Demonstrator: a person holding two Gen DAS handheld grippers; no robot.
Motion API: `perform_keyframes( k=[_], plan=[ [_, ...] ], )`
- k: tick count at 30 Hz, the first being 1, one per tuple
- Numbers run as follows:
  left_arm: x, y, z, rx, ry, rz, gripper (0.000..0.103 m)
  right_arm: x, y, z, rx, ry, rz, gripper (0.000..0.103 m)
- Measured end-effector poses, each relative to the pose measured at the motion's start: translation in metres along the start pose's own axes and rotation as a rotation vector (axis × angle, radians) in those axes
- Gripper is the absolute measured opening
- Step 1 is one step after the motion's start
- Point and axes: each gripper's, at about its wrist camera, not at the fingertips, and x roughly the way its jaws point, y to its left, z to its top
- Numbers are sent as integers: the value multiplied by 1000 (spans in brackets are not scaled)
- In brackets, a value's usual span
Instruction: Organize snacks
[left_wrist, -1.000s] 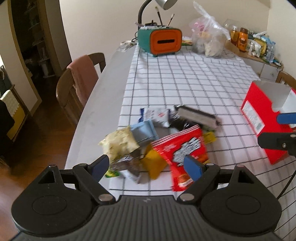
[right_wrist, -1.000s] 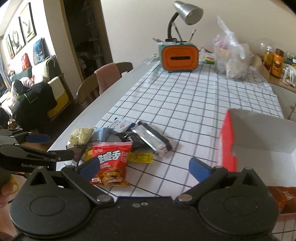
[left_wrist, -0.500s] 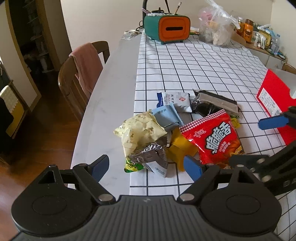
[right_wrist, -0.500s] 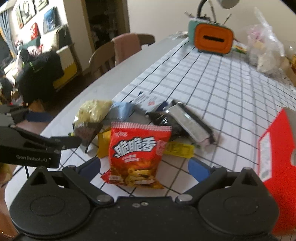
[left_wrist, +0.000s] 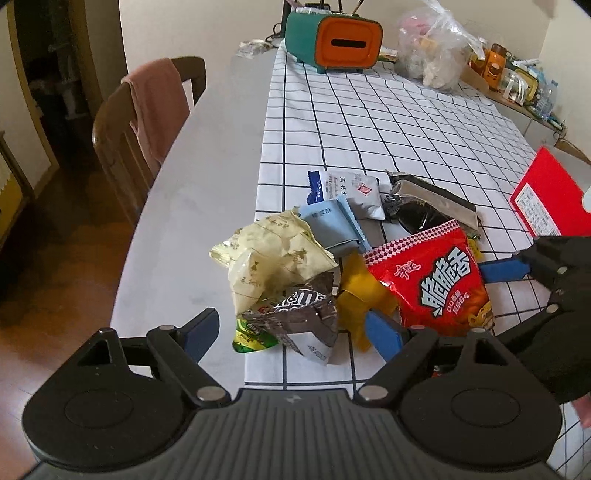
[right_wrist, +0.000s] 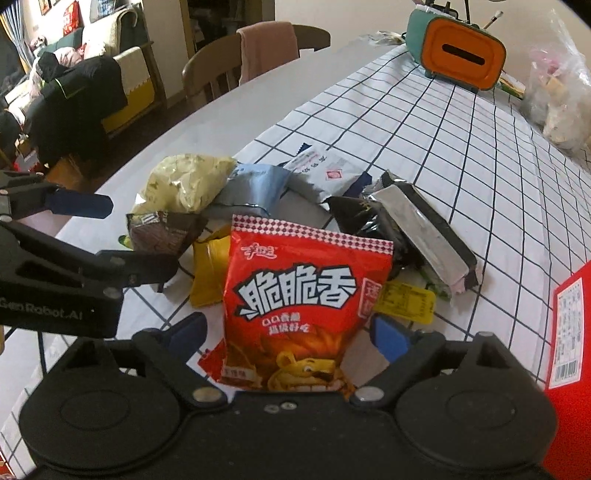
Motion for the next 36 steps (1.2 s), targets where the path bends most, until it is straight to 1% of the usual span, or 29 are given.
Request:
perform_keyframes(
  k=[2,3,5,6,8,12,14,20,27,36],
  plan=[
    [3,2,2,-17,13,-9,78,2,0,0,3,7,-7,89],
    [4,3,2,-25,16,-11,77,3,1,0,5,8,-12,87],
    [6,5,3,-40,26,-15,68,5,0,0,12,13,-17,84],
    [7,6,3,-48,33,-16,66,5,-1,0,16,17,-18,82],
    [9,8,3,-59,40,-18,58,6,-1,0,26,19,-15,79],
    [8,9,2,-68,38,-18,55,4,-3,-2,50,14,-14,75],
    [8,9,1,-72,36,-23,52,2,-4,-3,60,9,-8,73],
    [5,10,-1,-78,33,-20,51,-5,-6,-7,103,-4,23,73],
    [-8,6,-2,-76,21,-18,51,-21,-6,-10,121,-31,36,73],
    [-35,-8,2,-61,-4,-14,51,-57,-14,-14,153,-84,54,73]
  ],
)
